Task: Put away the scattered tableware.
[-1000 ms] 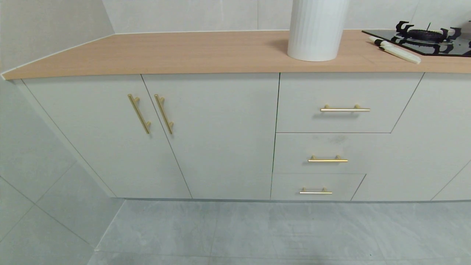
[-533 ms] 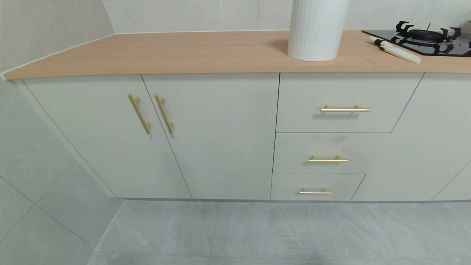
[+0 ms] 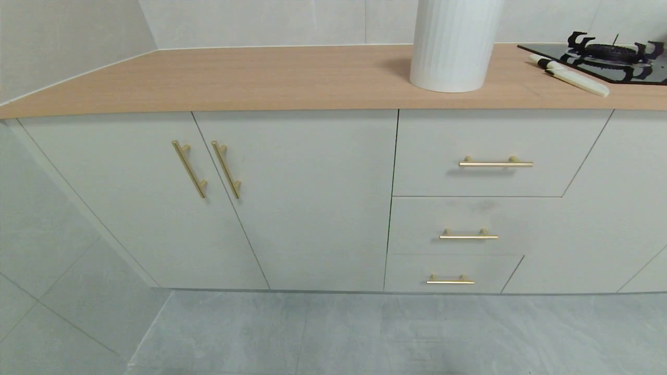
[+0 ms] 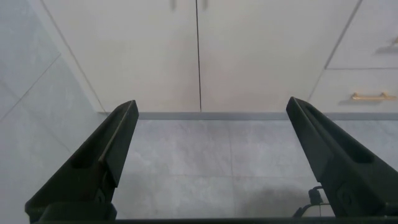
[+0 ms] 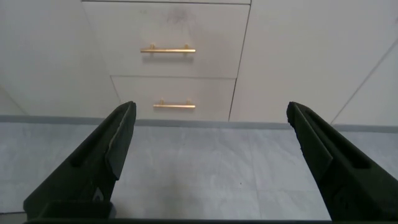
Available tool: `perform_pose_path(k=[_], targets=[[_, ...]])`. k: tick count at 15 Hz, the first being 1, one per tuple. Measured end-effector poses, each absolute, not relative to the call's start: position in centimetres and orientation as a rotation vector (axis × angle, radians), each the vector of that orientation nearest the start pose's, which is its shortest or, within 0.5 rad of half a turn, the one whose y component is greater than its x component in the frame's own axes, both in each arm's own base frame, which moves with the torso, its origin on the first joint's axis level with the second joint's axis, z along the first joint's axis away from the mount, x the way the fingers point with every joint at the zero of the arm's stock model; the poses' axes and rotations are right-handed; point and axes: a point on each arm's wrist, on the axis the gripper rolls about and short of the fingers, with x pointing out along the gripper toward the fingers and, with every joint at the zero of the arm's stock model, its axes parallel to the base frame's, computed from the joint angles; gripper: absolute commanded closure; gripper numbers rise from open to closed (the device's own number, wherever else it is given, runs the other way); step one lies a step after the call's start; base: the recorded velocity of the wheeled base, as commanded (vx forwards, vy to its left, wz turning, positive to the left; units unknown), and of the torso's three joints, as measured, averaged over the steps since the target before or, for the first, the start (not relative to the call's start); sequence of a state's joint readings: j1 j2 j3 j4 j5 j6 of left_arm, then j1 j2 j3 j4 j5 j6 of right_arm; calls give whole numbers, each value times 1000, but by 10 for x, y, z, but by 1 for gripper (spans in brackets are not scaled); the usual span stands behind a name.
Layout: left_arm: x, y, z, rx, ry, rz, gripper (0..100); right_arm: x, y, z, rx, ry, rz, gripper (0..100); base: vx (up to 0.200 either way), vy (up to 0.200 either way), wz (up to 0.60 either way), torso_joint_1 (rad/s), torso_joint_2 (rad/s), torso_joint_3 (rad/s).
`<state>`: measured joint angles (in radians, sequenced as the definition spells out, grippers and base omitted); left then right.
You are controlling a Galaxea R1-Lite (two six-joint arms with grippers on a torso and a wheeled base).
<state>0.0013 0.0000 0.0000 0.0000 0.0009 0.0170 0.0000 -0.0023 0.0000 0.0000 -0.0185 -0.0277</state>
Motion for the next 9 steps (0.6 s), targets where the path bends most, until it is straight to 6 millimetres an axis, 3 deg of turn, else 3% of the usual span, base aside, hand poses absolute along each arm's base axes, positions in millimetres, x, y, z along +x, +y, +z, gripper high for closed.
perform_pose_path(k=[9], targets=[[-23,0,75,15,0,2,0,-23,0,75,-27,-2,-19,0,200,0,0,4,2,1]])
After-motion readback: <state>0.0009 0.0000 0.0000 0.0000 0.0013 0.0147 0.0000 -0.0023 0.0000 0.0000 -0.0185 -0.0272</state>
